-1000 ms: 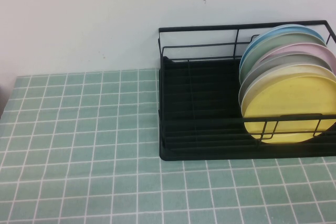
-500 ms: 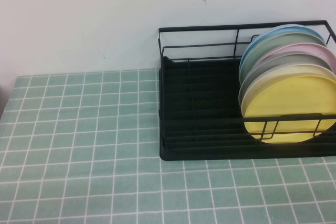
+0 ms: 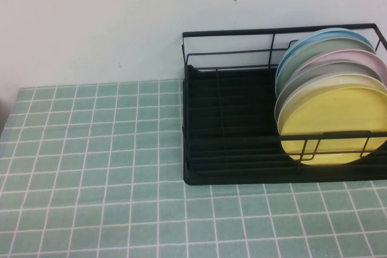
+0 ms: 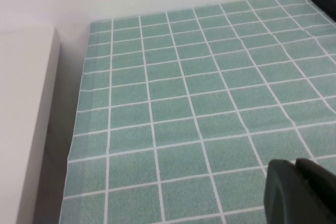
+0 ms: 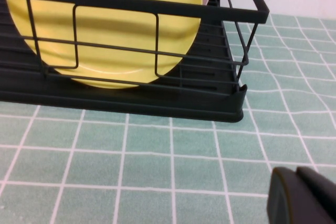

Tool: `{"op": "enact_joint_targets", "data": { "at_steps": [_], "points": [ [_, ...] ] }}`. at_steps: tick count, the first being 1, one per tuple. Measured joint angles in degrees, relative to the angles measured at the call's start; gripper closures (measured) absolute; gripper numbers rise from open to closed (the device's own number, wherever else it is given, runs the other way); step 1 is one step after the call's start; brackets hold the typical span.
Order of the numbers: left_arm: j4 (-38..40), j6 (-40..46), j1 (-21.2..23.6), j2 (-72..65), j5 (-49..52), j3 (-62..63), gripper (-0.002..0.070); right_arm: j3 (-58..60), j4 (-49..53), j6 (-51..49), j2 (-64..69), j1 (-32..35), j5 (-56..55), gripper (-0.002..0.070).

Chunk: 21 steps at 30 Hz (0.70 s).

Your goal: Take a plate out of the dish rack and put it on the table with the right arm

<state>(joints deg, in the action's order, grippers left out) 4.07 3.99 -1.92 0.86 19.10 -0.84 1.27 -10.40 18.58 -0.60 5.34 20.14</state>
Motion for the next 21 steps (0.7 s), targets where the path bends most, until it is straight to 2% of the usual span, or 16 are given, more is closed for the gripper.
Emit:
{"op": "enact_joint_targets", "data": {
  "at_steps": [7,16,21],
  "points": [
    [0.0,0.0,0.0,0.0,0.0,0.0,0.0678,0.0,-1.8,-0.1,0.0,0.0,-0.2,0.0678],
    [0.0,0.0,0.0,0.0,0.0,0.0,0.0678,0.4,-25.6,-0.3,0.0,0.0,-8.8,0.0678],
    [0.0,0.0,0.0,0.0,0.0,0.0,0.0678,0.4,-32.0,-0.3,0.0,0.0,-12.2,0.0678]
  ]
}}
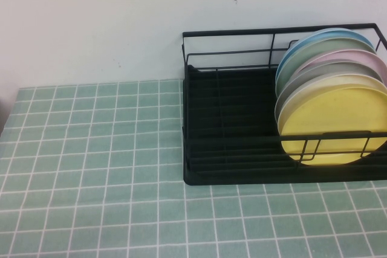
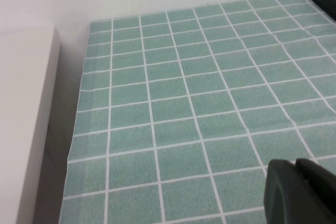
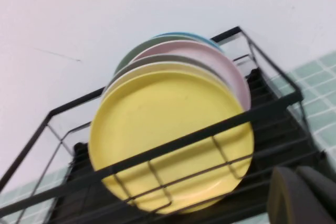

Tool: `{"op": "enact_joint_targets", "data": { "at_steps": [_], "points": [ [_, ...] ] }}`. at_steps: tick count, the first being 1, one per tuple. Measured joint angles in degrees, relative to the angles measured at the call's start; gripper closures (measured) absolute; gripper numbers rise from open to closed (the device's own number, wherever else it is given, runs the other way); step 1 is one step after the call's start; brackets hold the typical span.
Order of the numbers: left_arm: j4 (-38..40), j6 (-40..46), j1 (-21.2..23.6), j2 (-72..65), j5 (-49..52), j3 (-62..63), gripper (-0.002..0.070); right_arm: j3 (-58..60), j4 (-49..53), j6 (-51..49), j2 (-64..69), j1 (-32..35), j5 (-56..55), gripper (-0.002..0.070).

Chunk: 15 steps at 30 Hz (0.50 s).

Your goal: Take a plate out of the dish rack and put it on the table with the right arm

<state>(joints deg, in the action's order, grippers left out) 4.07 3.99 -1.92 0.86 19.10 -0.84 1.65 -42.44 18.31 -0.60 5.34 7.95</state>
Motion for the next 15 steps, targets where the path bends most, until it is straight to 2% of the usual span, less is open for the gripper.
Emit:
{"op": "enact_joint_targets", "data": {
  "at_steps": [8,15],
  "points": [
    [0.0,0.0,0.0,0.0,0.0,0.0,0.0678,-1.5,-3.8,1.4,0.6,0.0,7.9,0.0678],
    [0.0,0.0,0.0,0.0,0.0,0.0,0.0678,-16.8,-4.1,12.4,14.4,0.0,17.7,0.0678]
  ]
}}
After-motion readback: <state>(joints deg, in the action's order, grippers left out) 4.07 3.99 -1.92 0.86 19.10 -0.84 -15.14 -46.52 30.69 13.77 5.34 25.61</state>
